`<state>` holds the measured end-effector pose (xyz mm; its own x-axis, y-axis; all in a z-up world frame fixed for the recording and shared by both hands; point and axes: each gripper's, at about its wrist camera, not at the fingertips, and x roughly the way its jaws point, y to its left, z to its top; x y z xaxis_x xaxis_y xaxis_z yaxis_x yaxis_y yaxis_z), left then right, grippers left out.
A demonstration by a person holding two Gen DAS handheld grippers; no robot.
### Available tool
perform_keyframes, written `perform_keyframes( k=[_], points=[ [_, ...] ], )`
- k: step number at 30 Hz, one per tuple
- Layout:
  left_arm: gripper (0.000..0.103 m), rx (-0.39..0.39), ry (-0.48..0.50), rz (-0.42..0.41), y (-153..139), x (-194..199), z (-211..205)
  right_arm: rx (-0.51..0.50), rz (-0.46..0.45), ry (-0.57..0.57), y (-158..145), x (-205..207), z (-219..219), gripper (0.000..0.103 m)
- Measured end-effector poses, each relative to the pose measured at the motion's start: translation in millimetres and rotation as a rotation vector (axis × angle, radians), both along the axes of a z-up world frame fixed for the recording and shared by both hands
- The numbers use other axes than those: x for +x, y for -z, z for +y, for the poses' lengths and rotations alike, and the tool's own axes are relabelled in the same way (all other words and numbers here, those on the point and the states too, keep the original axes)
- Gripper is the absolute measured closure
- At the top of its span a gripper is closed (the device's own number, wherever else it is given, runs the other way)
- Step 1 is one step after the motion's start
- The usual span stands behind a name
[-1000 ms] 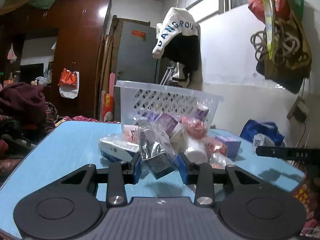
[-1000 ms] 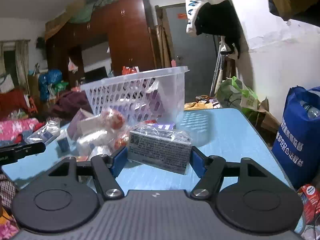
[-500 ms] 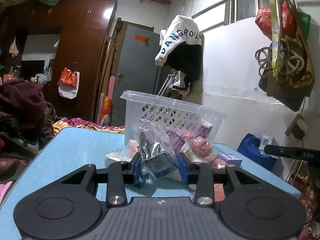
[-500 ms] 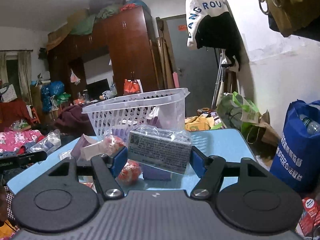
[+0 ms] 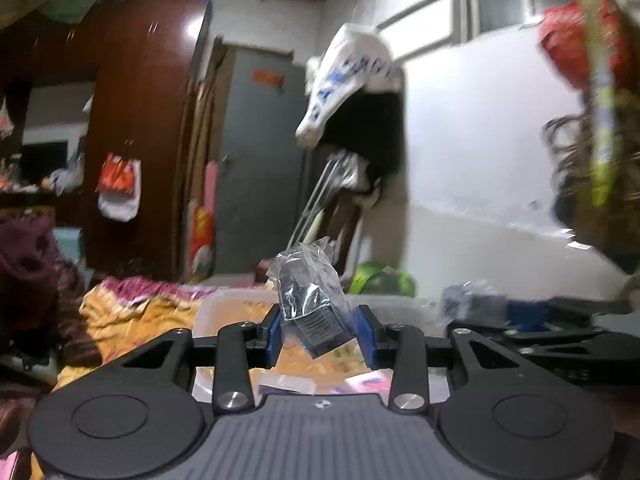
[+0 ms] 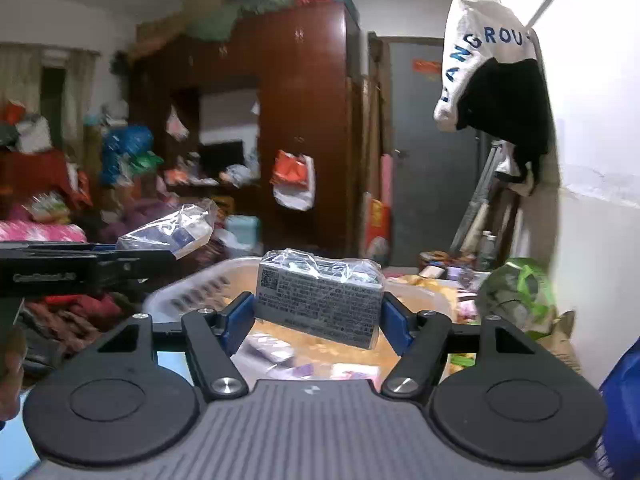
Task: Organize objects
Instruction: 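Release both items into the white basket, then grasp white-and-blue box with left tool while right tool grasps purple 'Lu' box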
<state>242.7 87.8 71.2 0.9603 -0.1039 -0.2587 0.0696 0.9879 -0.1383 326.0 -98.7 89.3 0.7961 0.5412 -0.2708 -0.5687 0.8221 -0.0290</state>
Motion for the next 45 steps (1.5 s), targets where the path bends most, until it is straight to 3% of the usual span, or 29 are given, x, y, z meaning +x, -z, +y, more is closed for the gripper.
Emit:
perform_keyframes(
  k=[3, 4, 6, 7, 12, 15, 18, 23, 28, 34, 35, 37, 40, 42, 44, 45],
  points=[
    [0.060, 0.009, -0.013, 0.050, 11.9, 23.6, 2.1, -0.023, 0.022, -0.001, 6.3, 15.3, 9.1, 0.032],
    [0.045, 0.018, -0.023, 0.063, 14.0, 28.0, 2.7, -0.031, 0.027, 0.005, 9.0, 19.0, 11.8, 0.028],
    [0.014, 0.034, -0.049, 0.081, 17.7, 27.4, 6.2, -0.062, 0.034, 0.036, 14.9, 16.7, 11.4, 0.000],
    [0.012, 0.036, -0.050, 0.059, 17.5, 19.6, 9.4, -0.060, 0.029, 0.057, 16.8, 12.4, 8.4, 0.000],
    [0.011, 0.004, -0.028, -0.045, 28.5, -64.2, 31.3, 0.041, 0.044, 0.032, 27.3, -38.0, -40.1, 0.000],
    [0.009, -0.014, 0.006, -0.007, 55.1, -105.2, 42.8, 0.076, 0.086, 0.035, 56.3, -67.4, -69.5, 0.000],
    [0.009, -0.025, 0.017, 0.062, 85.5, -124.5, 51.2, 0.087, 0.197, 0.046, 91.1, -74.2, -81.3, 0.000],
    [0.009, 0.023, 0.037, 0.198, 112.2, -120.6, 52.1, 0.025, 0.277, 0.068, 115.7, -63.7, -73.2, 0.000],
    [0.009, 0.091, 0.088, 0.232, 115.6, -106.9, 44.6, 0.022, 0.311, 0.054, 121.3, -58.5, -71.2, 0.000],
    [0.009, 0.086, 0.079, 0.301, 121.7, -89.2, 45.9, 0.040, 0.316, 0.057, 124.4, -57.2, -71.3, 0.004],
    [0.010, 0.079, 0.083, 0.309, 122.5, -87.1, 46.1, 0.037, 0.310, 0.058, 124.5, -58.5, -71.7, 0.006],
    [0.024, 0.067, 0.101, 0.311, 123.3, -87.9, 47.9, 0.038, 0.299, 0.050, 124.5, -60.5, -73.1, 0.010],
    [0.025, 0.067, 0.096, 0.298, 123.4, -90.4, 49.2, 0.053, 0.297, 0.029, 124.3, -60.3, -73.5, 0.019],
    [0.025, 0.059, 0.099, 0.267, 121.9, -95.6, 51.3, 0.073, 0.287, 0.021, 124.0, -62.0, -74.9, 0.036],
    [0.025, 0.052, 0.104, 0.251, 121.4, -96.3, 51.5, 0.081, 0.283, 0.054, 124.7, -63.6, -76.9, 0.047],
    [0.025, 0.052, 0.103, 0.256, 121.6, -95.9, 51.0, 0.087, 0.286, 0.051, 125.0, -63.6, -77.6, 0.045]
  ],
)
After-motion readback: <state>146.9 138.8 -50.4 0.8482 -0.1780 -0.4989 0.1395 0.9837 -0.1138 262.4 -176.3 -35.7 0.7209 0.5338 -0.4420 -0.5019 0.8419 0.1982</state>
